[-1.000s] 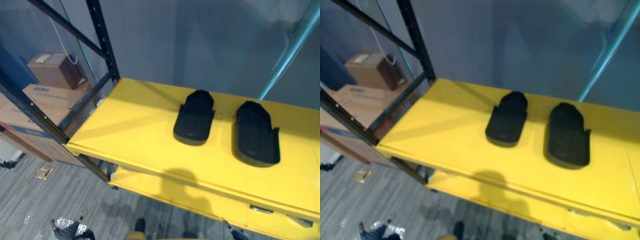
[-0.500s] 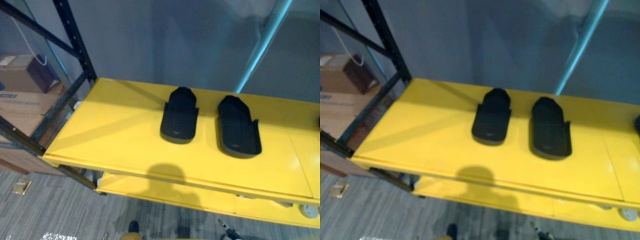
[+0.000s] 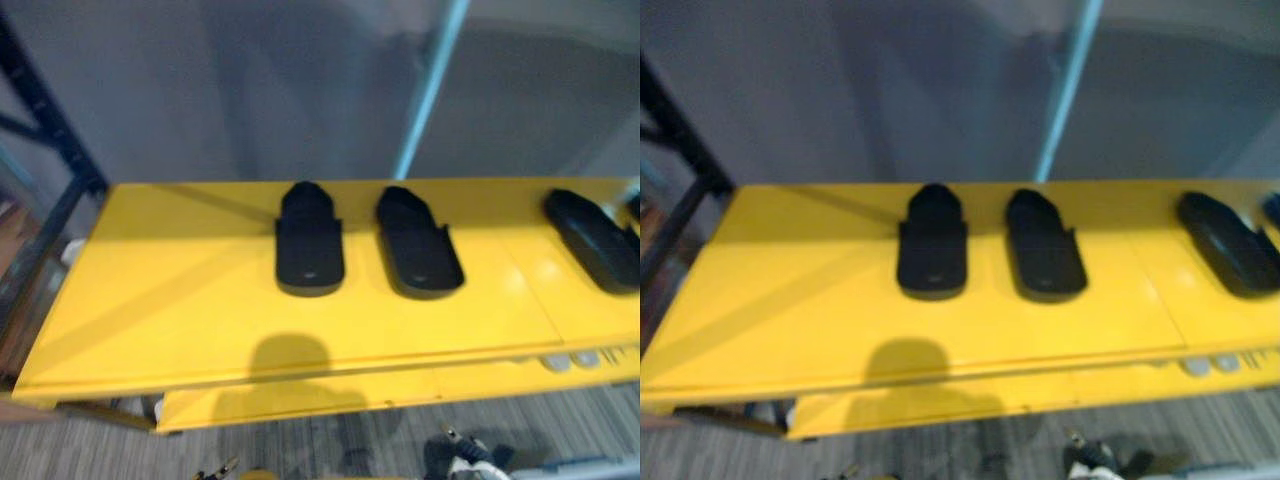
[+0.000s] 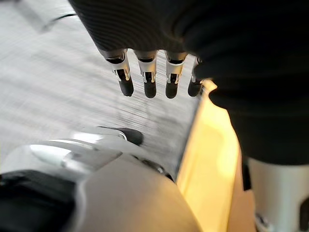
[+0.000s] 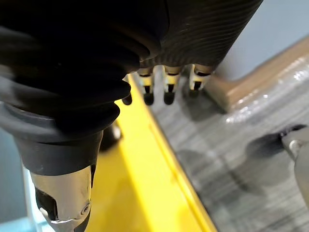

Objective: Walk over and take plastic housings, then place them on the shelf

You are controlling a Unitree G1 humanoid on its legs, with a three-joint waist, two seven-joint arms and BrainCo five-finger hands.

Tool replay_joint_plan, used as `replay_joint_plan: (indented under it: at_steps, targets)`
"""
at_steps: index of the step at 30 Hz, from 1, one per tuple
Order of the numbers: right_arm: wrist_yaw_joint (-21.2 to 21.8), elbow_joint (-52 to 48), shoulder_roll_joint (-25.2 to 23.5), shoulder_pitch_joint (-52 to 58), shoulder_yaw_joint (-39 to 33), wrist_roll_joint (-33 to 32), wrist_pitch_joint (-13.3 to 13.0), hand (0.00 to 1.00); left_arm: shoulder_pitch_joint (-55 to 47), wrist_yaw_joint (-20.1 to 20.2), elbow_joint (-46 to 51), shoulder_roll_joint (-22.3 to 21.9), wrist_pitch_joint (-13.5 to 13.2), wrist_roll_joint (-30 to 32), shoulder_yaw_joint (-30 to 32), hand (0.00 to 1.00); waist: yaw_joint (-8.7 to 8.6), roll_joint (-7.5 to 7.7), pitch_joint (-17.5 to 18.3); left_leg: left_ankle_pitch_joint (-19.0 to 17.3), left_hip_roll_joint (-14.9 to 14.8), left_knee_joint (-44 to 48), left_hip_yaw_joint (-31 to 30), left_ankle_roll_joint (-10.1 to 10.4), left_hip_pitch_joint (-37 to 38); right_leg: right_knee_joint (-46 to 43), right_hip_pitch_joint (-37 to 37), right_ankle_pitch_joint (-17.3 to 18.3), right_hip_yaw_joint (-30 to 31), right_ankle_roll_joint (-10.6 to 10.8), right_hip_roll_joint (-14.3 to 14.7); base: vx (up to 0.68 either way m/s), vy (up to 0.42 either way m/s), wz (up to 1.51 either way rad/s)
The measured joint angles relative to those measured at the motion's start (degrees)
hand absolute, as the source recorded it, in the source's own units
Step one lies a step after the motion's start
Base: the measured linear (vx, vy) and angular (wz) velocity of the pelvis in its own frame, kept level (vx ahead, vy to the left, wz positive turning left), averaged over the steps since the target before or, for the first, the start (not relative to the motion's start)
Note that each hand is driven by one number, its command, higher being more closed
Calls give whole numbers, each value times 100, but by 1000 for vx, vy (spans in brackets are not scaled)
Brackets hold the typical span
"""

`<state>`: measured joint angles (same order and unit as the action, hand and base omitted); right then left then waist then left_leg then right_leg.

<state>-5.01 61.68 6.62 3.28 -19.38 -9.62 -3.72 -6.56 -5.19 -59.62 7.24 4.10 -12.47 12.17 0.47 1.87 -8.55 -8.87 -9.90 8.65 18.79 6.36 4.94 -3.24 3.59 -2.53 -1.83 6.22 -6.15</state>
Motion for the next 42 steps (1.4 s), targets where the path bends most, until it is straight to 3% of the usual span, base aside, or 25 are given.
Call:
replay_joint_plan:
  at_steps: [3,4,6,8,12,14,16,19,23,30,35,38,42]
  targets:
    - [14,-25,29,26,108,393,-23,0,154,-26,17,31,-30,-135,0,0,-72,-62,-36,-235,-151,170,416,-127,-30,613,-156,-954,-774,-241,153,-213,-57,-141]
    - [14,-25,42,176,88,551,-6,0,243,-24,39,26,-38,-303,-15,0,-150,-113,-64,-321,-232,357,616,-185,-109,622,-193,-933,-907,-318,124,-230,36,-87]
    - [27,-24,31,355,90,625,17,0,265,-26,93,67,-34,-353,-156,0,-157,-160,-40,-342,-341,430,679,-189,-93,6,-273,-531,-1090,-456,112,-141,48,-31]
    - [33,-18,8,450,91,704,14,0,259,-22,184,132,-14,-490,-306,0,-146,-167,-38,-372,-461,560,616,-85,-167,-389,-257,-244,-1115,-398,116,-94,-31,2]
    - [24,3,-98,390,95,757,-91,0,245,-93,127,258,73,-498,-437,0,-84,110,73,-314,-436,973,414,79,-697,374,-106,-10,-1148,-80,123,-23,-192,9]
    - [21,2,-96,322,112,833,-240,0,230,-135,-11,45,163,-513,-412,0,-108,-67,-44,-176,-560,981,192,178,-710,495,16,-40,-1239,-149,337,2,-201,16]
    - [28,-1,-75,289,136,846,-307,0,184,-133,-23,11,190,-489,-383,0,-40,-128,-55,-176,-586,958,-132,177,-698,553,49,-46,-1191,-234,441,5,-169,-21]
    - [76,-71,-47,255,150,818,-512,0,32,-92,-56,-133,167,-444,-193,0,132,-169,-48,-309,-376,600,-742,180,-461,584,-82,-68,-675,-252,516,-2,-80,-79]
    - [134,-102,-1,463,248,951,-514,0,81,-72,-113,-90,-32,-315,-224,0,45,-92,-73,-322,-75,380,-571,130,-272,599,-145,-210,-395,-130,332,22,61,-44]
    - [118,-109,-46,645,495,935,-441,0,386,-132,-107,-106,-104,-254,-606,0,15,-121,-60,-399,293,380,-574,-17,-200,719,-117,-306,-292,3,9,56,91,-4]
    - [-172,-161,-76,667,456,79,-450,0,448,-129,-125,-39,44,258,-585,0,-15,-110,-54,-410,297,318,-487,-30,-111,740,-92,-297,-235,-12,20,29,12,-8]
    - [-245,-161,-44,788,138,-235,-492,0,435,-32,-286,34,228,722,-549,0,-166,-121,-54,-490,216,295,-192,2,139,707,-96,-296,118,-19,130,13,2,-52]
    - [-244,-112,-4,1078,-195,-536,-498,0,666,126,-286,18,143,904,-713,0,-343,-104,-55,-581,197,324,104,-7,216,681,-218,-348,422,-36,173,-21,23,-46]
